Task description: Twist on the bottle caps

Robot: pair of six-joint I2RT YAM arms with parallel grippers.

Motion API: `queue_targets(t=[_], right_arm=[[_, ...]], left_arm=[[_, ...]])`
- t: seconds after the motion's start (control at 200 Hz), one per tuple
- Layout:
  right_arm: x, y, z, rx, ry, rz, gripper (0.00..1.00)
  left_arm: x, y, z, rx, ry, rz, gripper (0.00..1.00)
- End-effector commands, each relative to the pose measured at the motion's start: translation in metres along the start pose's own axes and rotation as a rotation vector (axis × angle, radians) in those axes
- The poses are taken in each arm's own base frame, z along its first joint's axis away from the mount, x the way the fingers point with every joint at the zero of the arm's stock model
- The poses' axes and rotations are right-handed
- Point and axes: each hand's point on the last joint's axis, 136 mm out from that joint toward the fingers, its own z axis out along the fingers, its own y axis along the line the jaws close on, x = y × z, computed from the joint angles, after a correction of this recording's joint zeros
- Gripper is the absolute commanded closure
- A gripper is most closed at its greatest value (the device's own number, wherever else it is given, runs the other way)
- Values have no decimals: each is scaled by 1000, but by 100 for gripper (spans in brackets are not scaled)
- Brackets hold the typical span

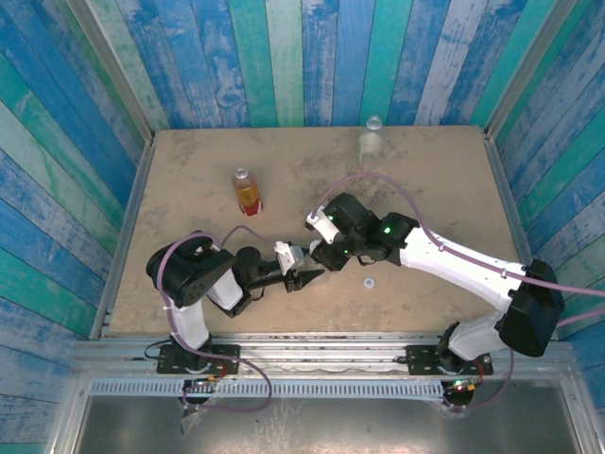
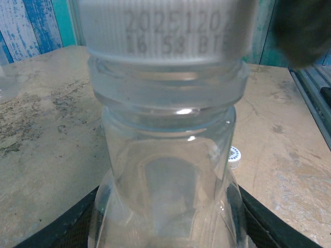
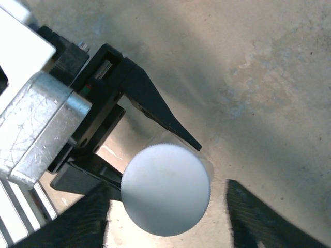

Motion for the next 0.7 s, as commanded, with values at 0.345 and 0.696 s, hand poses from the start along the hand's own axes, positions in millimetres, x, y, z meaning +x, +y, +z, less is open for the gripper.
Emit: queue_targets(t=[0.345, 0.696], right_arm=[[-20, -11, -25, -74, -139, 241, 43], [-9, -16, -1, -172, -29, 301, 64]], left_arm=[[13, 0, 2, 6, 36, -17, 46], [13, -1, 1, 6, 37, -16, 46]])
